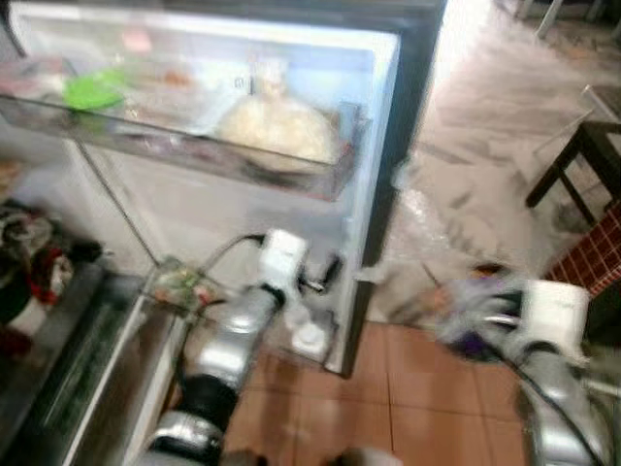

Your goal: Restocking fridge

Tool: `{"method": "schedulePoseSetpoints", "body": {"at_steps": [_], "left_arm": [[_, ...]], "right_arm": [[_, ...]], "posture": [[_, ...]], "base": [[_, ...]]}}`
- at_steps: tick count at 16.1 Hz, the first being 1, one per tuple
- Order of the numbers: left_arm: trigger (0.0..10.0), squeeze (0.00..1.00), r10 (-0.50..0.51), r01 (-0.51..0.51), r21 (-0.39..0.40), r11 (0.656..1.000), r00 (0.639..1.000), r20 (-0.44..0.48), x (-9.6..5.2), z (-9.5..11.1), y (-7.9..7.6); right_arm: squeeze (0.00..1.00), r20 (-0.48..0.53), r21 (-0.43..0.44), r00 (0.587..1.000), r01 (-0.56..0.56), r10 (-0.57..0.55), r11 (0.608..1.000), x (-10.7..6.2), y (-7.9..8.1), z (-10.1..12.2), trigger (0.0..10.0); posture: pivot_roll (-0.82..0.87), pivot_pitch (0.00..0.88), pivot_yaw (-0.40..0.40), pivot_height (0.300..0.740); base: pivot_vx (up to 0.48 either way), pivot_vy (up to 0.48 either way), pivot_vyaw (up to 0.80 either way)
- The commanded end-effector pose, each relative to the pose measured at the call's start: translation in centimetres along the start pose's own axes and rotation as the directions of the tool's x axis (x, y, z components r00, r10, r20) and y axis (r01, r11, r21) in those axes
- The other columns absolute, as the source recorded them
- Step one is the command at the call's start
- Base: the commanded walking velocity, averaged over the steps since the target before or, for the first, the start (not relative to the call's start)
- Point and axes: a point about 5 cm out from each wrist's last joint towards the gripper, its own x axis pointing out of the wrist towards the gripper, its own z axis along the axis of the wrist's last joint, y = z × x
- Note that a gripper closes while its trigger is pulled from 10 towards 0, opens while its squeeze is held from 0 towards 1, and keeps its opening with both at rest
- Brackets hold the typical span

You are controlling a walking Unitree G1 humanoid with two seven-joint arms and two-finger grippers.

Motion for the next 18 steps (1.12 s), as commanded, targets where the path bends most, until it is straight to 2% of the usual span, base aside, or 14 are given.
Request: {"method": "schedulePoseSetpoints", "body": {"at_steps": [1, 2, 3, 4, 6, 8, 10, 11, 12, 13, 15, 18], "left_arm": [[10.0, 0.0, 0.013, -0.013, 0.001, 1.0, 1.0, -0.002, 0.1, 0.0, -0.1], [10.0, 0.0, 0.026, -0.026, 0.002, 1.0, 1.0, -0.001, 0.0, -0.1, 0.2], [10.0, 0.0, 0.041, -0.041, 0.012, 0.999, 0.999, -0.007, -0.1, -0.2, 0.6], [10.0, 0.0, 0.051, -0.05, 0.021, 0.999, 0.999, -0.01, -0.2, -0.2, 0.8], [10.0, 0.0, 0.083, -0.083, 0.035, 0.996, 0.996, -0.018, -0.1, -0.2, 1.4], [10.0, 0.0, 0.115, -0.113, 0.056, 0.992, 0.993, -0.024, 0.1, -0.2, 1.8], [10.0, 0.0, 0.148, -0.146, 0.078, 0.986, 0.989, -0.022, 0.2, 0.0, 2.3], [10.0, 0.0, 0.158, -0.155, 0.081, 0.985, 0.987, -0.031, 0.3, -0.1, 2.5], [10.0, 0.0, 0.162, -0.158, 0.088, 0.984, 0.986, -0.034, 0.4, -0.1, 2.6], [10.0, 0.0, 0.159, -0.156, 0.098, 0.983, 0.987, -0.029, 0.4, 0.0, 2.6], [10.0, 0.0, 0.164, -0.161, 0.108, 0.981, 0.986, -0.025, 0.4, 0.0, 2.6], [10.0, 0.0, 0.266, -0.261, 0.122, 0.958, 0.963, -0.028, -0.3, -0.2, 3.9]], "right_arm": [[0.0, 0.05, 0.042, 0.99, -0.132, 0.13, 0.99, -0.5, 1.3, 0.9, 10.0], [0.0, 0.073, 0.06, 0.963, -0.262, 0.258, 0.963, -1.3, 2.4, 1.1, 10.0], [0.0, 0.086, 0.04, 0.915, -0.397, 0.393, 0.917, -2.3, 3.2, 1.2, 10.0], [0.0, 0.081, 0.04, 0.886, -0.46, 0.456, 0.887, -2.8, 3.3, 1.2, 10.0], [0.0, 0.069, -0.015, 0.859, -0.507, 0.507, 0.862, -3.1, 2.5, 1.1, 10.0], [0.0, 0.032, -0.019, 0.817, -0.576, 0.576, 0.817, -3.4, 2.0, 0.8, 10.0], [0.0, -0.034, -0.022, 0.704, -0.71, 0.71, 0.703, -4.5, 1.8, 0.2, 10.0], [0.0, -0.055, -0.015, 0.659, -0.752, 0.75, 0.659, -4.8, 1.8, 0.0, 10.0], [0.0, -0.051, -0.015, 0.579, -0.815, 0.814, 0.579, -4.7, 2.2, 0.4, 10.0], [0.0, -0.034, -0.016, 0.559, -0.829, 0.829, 0.558, -4.2, 2.8, 0.8, 10.0], [0.0, 0.018, -0.041, 0.56, -0.827, 0.828, 0.56, -3.1, 3.9, 1.9, 10.0], [0.0, 0.088, -0.088, 0.529, -0.84, 0.844, 0.536, -1.2, 6.7, 3.8, 10.0]], "posture": [[-0.03, 0.0, 0.022, 0.74], [-0.03, 0.0, 0.022, 0.74], [-0.03, 0.0, 0.02, 0.74], [-0.03, 0.0, 0.02, 0.74], [-0.04, 0.0, 0.02, 0.74], [-0.05, 0.0, 0.022, 0.74], [-0.05, 0.0, 0.024, 0.74], [-0.06, 0.0, 0.026, 0.74], [-0.06, 0.0, 0.028, 0.74], [-0.05, 0.0, 0.028, 0.74], [-0.04, 0.0, 0.028, 0.74], [-0.02, 0.0, 0.028, 0.74]], "base": [[0.0, 0.0, 0.0], [0.0, 0.0, 0.0], [0.0, 0.0, 0.0], [0.0, 0.0, 0.0], [0.0, 0.0, 0.0], [0.0, 0.0, 0.0], [0.0, 0.0, 0.0], [0.0, 0.0, 0.0], [0.0, 0.0, 0.0], [0.0, 0.0, 0.0], [0.0, 0.0, 0.0], [0.0, 0.0, 0.0]]}}
